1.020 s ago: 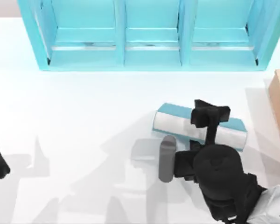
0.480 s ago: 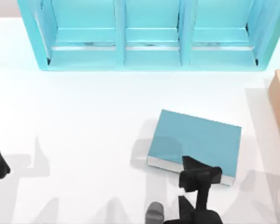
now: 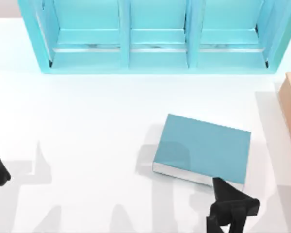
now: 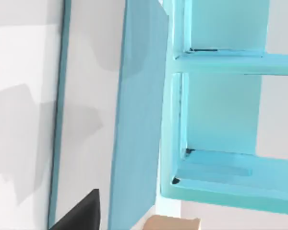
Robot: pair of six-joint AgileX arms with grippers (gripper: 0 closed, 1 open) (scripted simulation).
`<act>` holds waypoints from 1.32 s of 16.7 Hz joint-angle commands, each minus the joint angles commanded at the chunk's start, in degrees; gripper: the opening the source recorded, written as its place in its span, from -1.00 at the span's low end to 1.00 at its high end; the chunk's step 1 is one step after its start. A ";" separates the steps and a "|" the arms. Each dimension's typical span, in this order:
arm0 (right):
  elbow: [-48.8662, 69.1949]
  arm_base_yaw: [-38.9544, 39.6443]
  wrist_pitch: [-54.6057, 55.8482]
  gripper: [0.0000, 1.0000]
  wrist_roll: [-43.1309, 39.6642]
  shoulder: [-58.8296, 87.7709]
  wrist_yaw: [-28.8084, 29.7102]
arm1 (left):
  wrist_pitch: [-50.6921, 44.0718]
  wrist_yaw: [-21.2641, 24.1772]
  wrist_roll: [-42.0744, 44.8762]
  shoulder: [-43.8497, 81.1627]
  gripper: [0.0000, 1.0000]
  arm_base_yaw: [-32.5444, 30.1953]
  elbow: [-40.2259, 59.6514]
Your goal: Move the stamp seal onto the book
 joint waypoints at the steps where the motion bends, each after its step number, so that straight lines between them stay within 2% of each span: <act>1: -0.01 0.09 -0.43 1.00 0.35 -0.21 0.27 | 0.00 0.00 0.00 0.00 1.00 0.00 0.00; 7: 0.36 -0.51 -0.73 1.00 0.42 0.19 -0.29 | 0.00 0.00 0.00 0.00 1.00 0.00 0.00; 10: 2.43 -3.54 -3.83 1.00 1.69 1.56 -4.39 | 0.00 0.00 0.00 0.00 1.00 0.00 0.00; 16: 13.60 -18.25 -17.04 1.00 6.49 6.39 -22.18 | 0.00 0.00 0.00 0.00 1.00 0.00 0.00; 22: 30.67 -42.76 -35.04 1.00 11.48 11.06 -43.34 | 0.00 0.00 0.00 0.00 1.00 0.00 0.00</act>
